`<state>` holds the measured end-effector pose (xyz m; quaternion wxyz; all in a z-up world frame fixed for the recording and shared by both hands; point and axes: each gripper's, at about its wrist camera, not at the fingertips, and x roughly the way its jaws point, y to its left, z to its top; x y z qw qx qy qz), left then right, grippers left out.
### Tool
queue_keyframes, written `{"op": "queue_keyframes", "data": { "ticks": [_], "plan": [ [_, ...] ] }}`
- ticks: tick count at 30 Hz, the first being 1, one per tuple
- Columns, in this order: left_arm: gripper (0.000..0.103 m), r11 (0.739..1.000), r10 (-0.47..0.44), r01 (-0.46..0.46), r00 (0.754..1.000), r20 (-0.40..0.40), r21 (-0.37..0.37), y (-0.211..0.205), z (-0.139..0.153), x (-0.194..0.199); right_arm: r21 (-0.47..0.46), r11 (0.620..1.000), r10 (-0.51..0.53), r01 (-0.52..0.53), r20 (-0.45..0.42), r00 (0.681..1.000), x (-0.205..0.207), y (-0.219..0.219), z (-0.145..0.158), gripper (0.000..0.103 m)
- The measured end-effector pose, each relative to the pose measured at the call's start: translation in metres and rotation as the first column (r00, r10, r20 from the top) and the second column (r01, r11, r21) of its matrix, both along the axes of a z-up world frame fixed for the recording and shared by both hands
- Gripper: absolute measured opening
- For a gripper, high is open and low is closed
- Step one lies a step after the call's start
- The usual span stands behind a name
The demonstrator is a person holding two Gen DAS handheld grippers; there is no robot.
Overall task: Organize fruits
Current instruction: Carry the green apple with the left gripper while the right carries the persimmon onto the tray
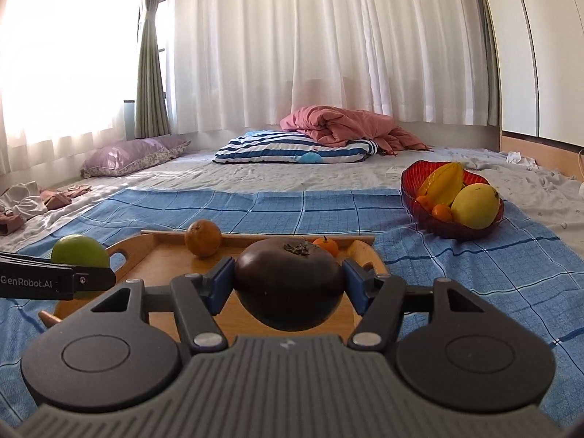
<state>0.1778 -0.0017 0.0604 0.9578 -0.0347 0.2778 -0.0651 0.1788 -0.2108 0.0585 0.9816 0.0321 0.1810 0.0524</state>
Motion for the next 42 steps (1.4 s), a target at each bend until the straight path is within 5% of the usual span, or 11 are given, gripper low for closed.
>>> {"op": "queue_keyframes", "data": {
  "ticks": [9, 22, 34, 42],
  "plan": [
    [0.056, 1.0, 0.003, -0.003, 0.998, -0.056, 0.008, -0.017, -0.016, 0.062, 0.102, 0.994, -0.028, 0.045, -0.157, 0.987, 0.072, -0.026, -0.02, 0.066],
    [0.056, 0.999, 0.041, -0.045, 0.988, -0.148, -0.028, -0.023, -0.039, 0.131, 0.027, 0.999, -0.021, 0.029, -0.245, 0.969, 0.123, -0.018, -0.033, 0.066],
    [0.056, 0.999, 0.041, -0.046, 0.989, -0.145, -0.025, -0.026, -0.047, 0.145, -0.03, 0.998, -0.056, 0.05, -0.236, 0.97, 0.139, -0.008, -0.043, 0.066],
    [0.056, 0.999, 0.025, -0.03, 0.994, -0.109, -0.043, -0.023, -0.054, 0.144, 0.015, 0.998, -0.058, 0.063, -0.227, 0.972, 0.138, -0.013, -0.047, 0.066]
  ]
}}
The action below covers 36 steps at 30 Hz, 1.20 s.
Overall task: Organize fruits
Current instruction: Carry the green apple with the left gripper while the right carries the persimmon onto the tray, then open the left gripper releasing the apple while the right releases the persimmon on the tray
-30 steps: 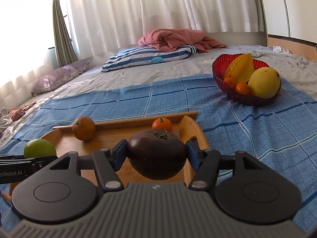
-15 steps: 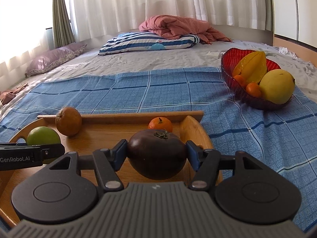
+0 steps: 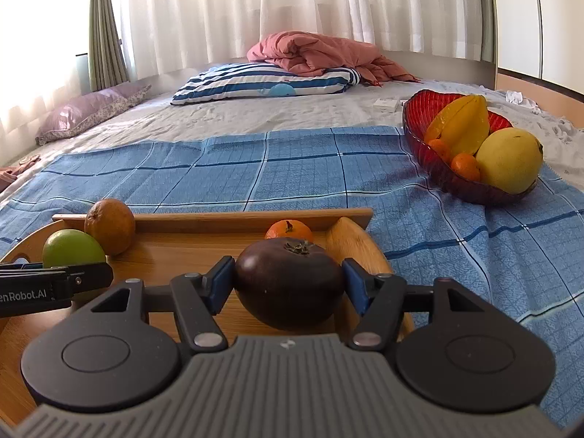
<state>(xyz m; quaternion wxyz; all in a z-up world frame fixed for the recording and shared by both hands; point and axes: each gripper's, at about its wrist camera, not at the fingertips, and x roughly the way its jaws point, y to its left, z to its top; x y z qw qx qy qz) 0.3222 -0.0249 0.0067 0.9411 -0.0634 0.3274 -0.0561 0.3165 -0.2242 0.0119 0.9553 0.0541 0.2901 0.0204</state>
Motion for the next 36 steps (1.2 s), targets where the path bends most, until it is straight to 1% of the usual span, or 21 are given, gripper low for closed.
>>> {"op": "queue_keyframes", "data": {
  "ticks": [2, 3, 7, 10, 14, 16, 24, 33, 36],
  "plan": [
    [0.056, 1.0, -0.003, 0.003, 1.0, -0.004, -0.01, 0.002, -0.001, 0.0, 0.022, 1.0, -0.005, 0.005, 0.004, 1.0, -0.001, -0.003, -0.002, 0.066],
    [0.056, 1.0, -0.005, 0.005, 1.0, -0.021, -0.015, 0.002, -0.002, 0.002, 0.024, 1.0, -0.006, 0.005, 0.008, 1.0, -0.001, -0.004, -0.002, 0.066],
    [0.056, 0.998, -0.012, 0.013, 1.0, -0.003, 0.062, -0.008, -0.004, -0.001, 0.004, 1.0, -0.001, 0.001, 0.017, 1.0, -0.003, 0.0, -0.003, 0.066],
    [0.056, 0.998, -0.004, 0.004, 1.0, 0.002, 0.055, -0.009, -0.006, -0.001, 0.024, 1.0, -0.004, 0.004, 0.018, 1.0, -0.003, -0.003, -0.004, 0.066],
    [0.056, 0.995, -0.002, 0.002, 1.0, 0.006, 0.102, -0.015, -0.007, -0.001, 0.031, 1.0, -0.006, 0.005, 0.02, 1.0, -0.003, -0.004, -0.005, 0.066],
    [0.056, 0.993, -0.002, 0.001, 1.0, 0.007, 0.114, -0.016, -0.007, -0.001, 0.033, 0.999, -0.005, 0.004, 0.017, 1.0, -0.003, -0.005, -0.005, 0.067],
    [0.056, 0.991, 0.01, -0.011, 1.0, 0.011, 0.136, -0.018, -0.008, 0.0, 0.033, 0.999, 0.0, 0.0, 0.0, 1.0, 0.0, -0.003, -0.007, 0.069],
    [0.057, 0.991, 0.011, -0.012, 1.0, 0.011, 0.137, -0.017, -0.008, 0.0, 0.031, 1.0, 0.002, -0.002, -0.003, 1.0, 0.001, -0.003, -0.008, 0.07],
    [0.059, 0.99, 0.014, -0.015, 1.0, 0.01, 0.137, -0.017, -0.008, -0.001, 0.031, 1.0, 0.005, -0.005, -0.007, 1.0, 0.001, -0.003, -0.008, 0.071]
  ]
}}
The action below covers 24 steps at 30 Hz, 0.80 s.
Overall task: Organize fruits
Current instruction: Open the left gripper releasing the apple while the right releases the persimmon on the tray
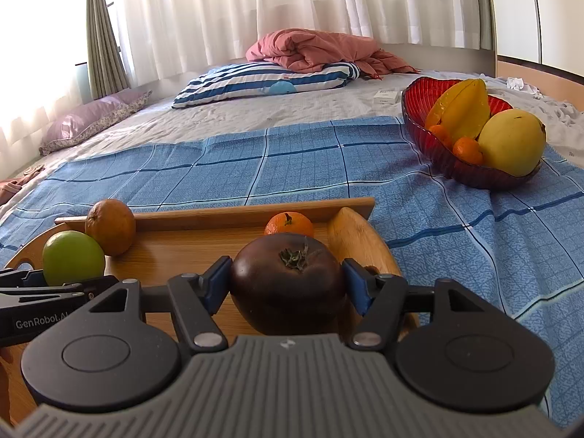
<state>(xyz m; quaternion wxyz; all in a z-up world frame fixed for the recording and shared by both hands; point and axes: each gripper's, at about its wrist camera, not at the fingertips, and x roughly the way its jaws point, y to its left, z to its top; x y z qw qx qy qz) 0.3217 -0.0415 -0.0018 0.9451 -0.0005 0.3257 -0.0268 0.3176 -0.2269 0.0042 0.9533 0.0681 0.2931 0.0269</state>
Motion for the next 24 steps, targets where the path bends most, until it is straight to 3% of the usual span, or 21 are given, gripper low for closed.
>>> {"op": "queue_keyframes", "data": {
  "ticks": [10, 18, 24],
  "plan": [
    [0.074, 1.0, 0.011, -0.011, 1.0, -0.012, -0.012, 0.004, 0.0, 0.002, -0.004, 1.0, 0.023, -0.023, -0.007, 1.0, 0.002, 0.001, 0.0, 0.084],
    [0.085, 1.0, 0.011, -0.012, 1.0, -0.027, -0.02, 0.004, 0.001, 0.002, -0.016, 0.999, 0.028, -0.028, -0.01, 1.0, 0.001, 0.003, 0.0, 0.089],
    [0.088, 0.998, 0.024, -0.027, 0.998, -0.065, -0.048, 0.009, 0.005, 0.003, -0.064, 0.996, 0.057, -0.061, -0.065, 0.996, 0.008, 0.011, 0.005, 0.1]
  ]
}}
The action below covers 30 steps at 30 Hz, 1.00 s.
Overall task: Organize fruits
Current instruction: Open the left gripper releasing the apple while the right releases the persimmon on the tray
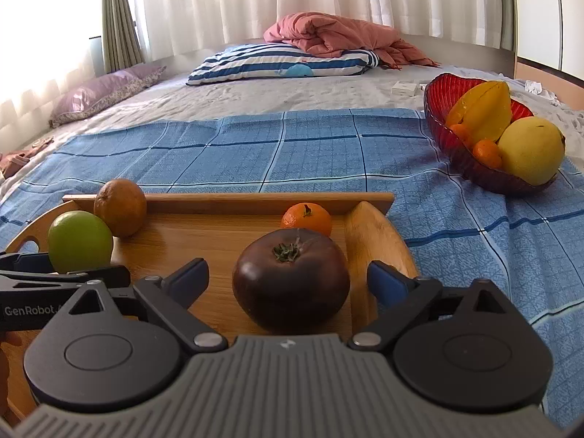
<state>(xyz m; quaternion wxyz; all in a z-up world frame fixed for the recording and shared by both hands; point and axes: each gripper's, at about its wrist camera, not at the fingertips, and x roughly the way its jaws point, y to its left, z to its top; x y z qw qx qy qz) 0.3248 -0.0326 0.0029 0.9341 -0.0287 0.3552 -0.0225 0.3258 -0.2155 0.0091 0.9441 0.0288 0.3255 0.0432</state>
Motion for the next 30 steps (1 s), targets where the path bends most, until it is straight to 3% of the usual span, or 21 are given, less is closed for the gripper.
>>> {"op": "queue_keyframes", "data": {
  "ticks": [12, 30],
  "plan": [
    [0.091, 0.997, -0.02, 0.017, 0.999, -0.046, -0.071, 0.011, 0.01, -0.033, -0.016, 1.0, 0.004, -0.004, 0.005, 1.0, -0.031, -0.003, 0.014, 0.103],
    [0.093, 0.992, -0.094, 0.106, 0.984, 0.148, -0.069, 0.01, 0.045, -0.149, 0.086, 0.996, 0.023, -0.037, 0.164, 0.986, -0.142, -0.014, 0.027, 0.103]
  ]
}}
